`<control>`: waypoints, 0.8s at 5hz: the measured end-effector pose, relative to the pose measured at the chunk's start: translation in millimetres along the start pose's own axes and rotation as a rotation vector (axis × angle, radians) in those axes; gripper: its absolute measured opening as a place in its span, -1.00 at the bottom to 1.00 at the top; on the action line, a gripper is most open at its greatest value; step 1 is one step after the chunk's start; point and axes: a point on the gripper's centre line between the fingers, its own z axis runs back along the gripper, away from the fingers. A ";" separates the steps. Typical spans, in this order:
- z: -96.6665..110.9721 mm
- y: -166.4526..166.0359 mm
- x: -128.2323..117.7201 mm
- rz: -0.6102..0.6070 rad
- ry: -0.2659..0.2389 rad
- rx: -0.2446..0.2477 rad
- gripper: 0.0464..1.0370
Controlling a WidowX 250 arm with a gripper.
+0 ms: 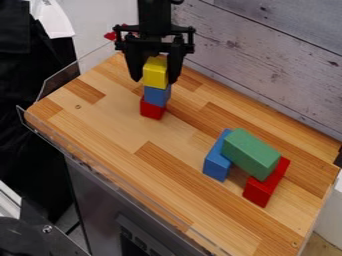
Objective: Put the yellow block on top of the red arch
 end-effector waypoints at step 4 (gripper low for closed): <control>51.6 -33.1 -67.9 -0.078 -0.136 0.182 0.93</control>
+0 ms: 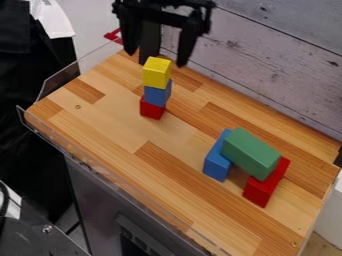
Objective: Put the yellow block on top of the red arch
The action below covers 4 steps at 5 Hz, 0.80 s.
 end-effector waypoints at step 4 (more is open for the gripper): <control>-63.2 -82.0 -39.7 -0.128 0.120 -0.098 0.93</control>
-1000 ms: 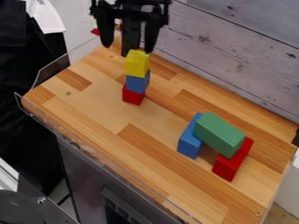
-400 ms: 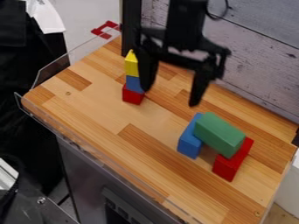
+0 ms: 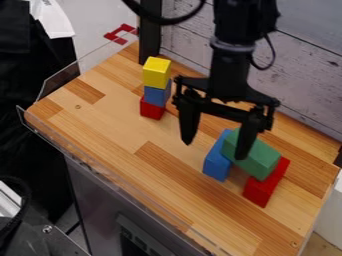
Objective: Put the yellow block on top of the red arch
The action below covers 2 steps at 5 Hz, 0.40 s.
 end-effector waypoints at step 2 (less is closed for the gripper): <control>16.0 -0.6 17.0 -0.016 -0.057 0.045 0.93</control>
